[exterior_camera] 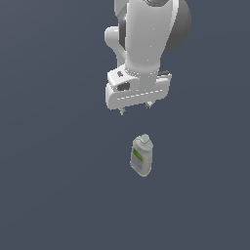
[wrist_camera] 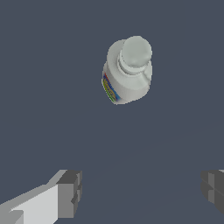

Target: Pick up the object and move it to a goal position.

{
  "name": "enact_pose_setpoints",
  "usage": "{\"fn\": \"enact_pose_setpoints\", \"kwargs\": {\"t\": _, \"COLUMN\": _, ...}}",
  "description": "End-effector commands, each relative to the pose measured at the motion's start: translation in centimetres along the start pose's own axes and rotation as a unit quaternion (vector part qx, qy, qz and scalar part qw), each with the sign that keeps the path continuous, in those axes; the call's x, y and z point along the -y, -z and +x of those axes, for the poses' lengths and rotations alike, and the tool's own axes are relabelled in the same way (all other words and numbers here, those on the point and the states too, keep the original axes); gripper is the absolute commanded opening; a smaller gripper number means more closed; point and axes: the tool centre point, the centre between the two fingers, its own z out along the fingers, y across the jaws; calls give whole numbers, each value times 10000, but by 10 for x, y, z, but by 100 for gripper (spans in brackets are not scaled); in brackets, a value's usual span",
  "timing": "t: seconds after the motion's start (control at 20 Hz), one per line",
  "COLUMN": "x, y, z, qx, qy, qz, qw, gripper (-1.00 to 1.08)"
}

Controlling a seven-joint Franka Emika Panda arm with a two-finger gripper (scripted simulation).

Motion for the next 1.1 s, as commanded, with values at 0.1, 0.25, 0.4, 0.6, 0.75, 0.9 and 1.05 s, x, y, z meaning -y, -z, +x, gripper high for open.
{"fn": "enact_pose_setpoints", "kwargs": {"t": 0.1, "x": 0, "y": 0, "z": 31, "qx": -59, "qy": 635, "qz": 11, "qw": 9980, "gripper": 100}}
{"fn": "enact_pose_setpoints", "kwargs": {"t": 0.25, "x": 1, "y": 0, "z": 50, "qx": -101, "qy": 1045, "qz": 21, "qw": 9945, "gripper": 100}}
{"fn": "enact_pose_setpoints", "kwargs": {"t": 0.4, "x": 1, "y": -2, "z": 67, "qx": -140, "qy": 1393, "qz": 30, "qw": 9901, "gripper": 100}}
{"fn": "enact_pose_setpoints", "kwargs": {"t": 0.6, "x": 2, "y": -3, "z": 83, "qx": -182, "qy": 1754, "qz": 41, "qw": 9843, "gripper": 100}}
{"fn": "enact_pose_setpoints", "kwargs": {"t": 0.75, "x": 3, "y": -5, "z": 92, "qx": -207, "qy": 1950, "qz": 47, "qw": 9806, "gripper": 100}}
{"fn": "enact_pose_setpoints", "kwargs": {"t": 0.9, "x": 3, "y": -6, "z": 98, "qx": -224, "qy": 2082, "qz": 51, "qw": 9778, "gripper": 100}}
{"fn": "enact_pose_setpoints", "kwargs": {"t": 1.05, "x": 3, "y": -6, "z": 101, "qx": -233, "qy": 2153, "qz": 54, "qw": 9762, "gripper": 100}}
